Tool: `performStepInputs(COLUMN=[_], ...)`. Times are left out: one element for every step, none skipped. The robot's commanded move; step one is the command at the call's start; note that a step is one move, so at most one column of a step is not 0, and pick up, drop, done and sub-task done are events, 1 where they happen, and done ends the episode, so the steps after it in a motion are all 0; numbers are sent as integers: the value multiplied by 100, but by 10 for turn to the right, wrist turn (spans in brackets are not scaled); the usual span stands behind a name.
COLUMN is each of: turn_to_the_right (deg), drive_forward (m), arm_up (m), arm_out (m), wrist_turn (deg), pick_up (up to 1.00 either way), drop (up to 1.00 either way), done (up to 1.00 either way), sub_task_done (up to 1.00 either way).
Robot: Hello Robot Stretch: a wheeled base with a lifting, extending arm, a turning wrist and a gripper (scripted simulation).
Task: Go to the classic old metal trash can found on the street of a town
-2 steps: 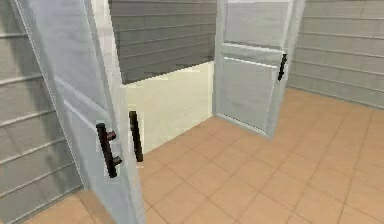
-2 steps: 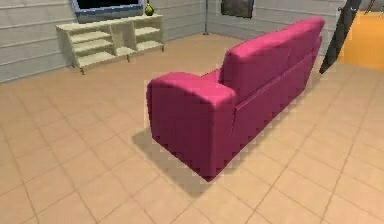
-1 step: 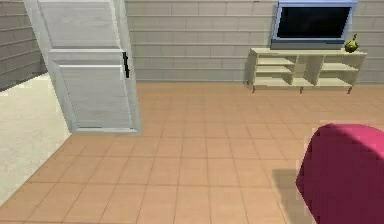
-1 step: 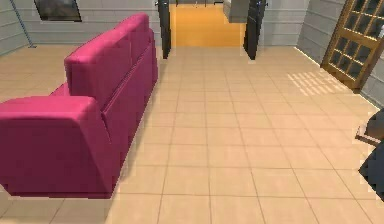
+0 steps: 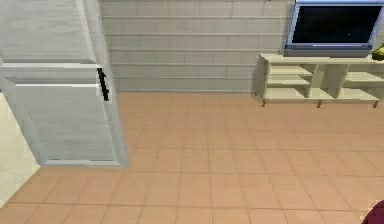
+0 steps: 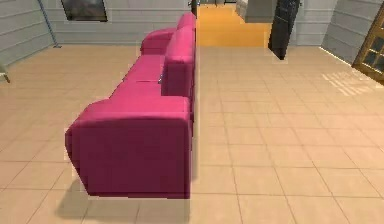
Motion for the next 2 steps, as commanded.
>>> performStepInputs(turn_to_the_right=[-450, -180], drive_forward=[0, 0], arm_up=[0, 0], arm_out=[0, 0], wrist_turn=[0, 0], pick_up=[0, 0], drop=[0, 0], done=[0, 0], sub_task_done=[0, 0])
